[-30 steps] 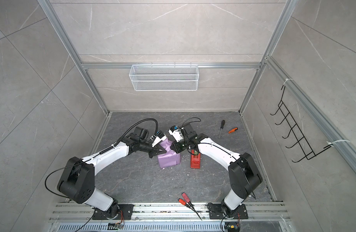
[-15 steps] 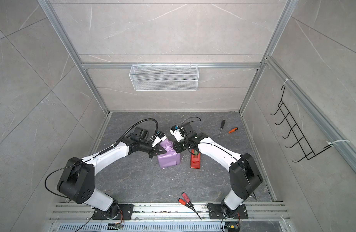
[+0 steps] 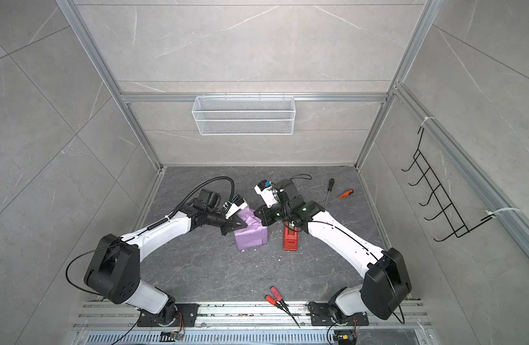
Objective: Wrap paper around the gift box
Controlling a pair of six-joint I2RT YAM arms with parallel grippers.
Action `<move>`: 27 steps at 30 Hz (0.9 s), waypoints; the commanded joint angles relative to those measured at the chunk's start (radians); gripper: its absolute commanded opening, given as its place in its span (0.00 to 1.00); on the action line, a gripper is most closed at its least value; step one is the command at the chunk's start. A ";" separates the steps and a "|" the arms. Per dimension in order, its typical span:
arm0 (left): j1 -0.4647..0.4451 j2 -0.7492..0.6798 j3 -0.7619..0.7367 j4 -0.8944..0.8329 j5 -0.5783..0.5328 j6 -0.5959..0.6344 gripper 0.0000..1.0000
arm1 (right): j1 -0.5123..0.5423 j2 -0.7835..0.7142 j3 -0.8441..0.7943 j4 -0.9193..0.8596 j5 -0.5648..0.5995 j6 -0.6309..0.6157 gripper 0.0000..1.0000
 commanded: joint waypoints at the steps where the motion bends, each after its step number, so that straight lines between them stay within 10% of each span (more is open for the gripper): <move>1: 0.004 0.020 -0.039 -0.066 -0.123 0.025 0.00 | 0.003 0.006 -0.120 0.167 -0.099 0.140 0.00; 21: 0.009 0.015 -0.032 -0.069 -0.119 0.034 0.00 | -0.003 0.175 -0.160 0.195 0.036 0.242 0.00; 27: 0.077 -0.030 0.108 -0.168 0.086 0.049 0.11 | -0.002 0.155 -0.211 0.172 0.061 0.250 0.00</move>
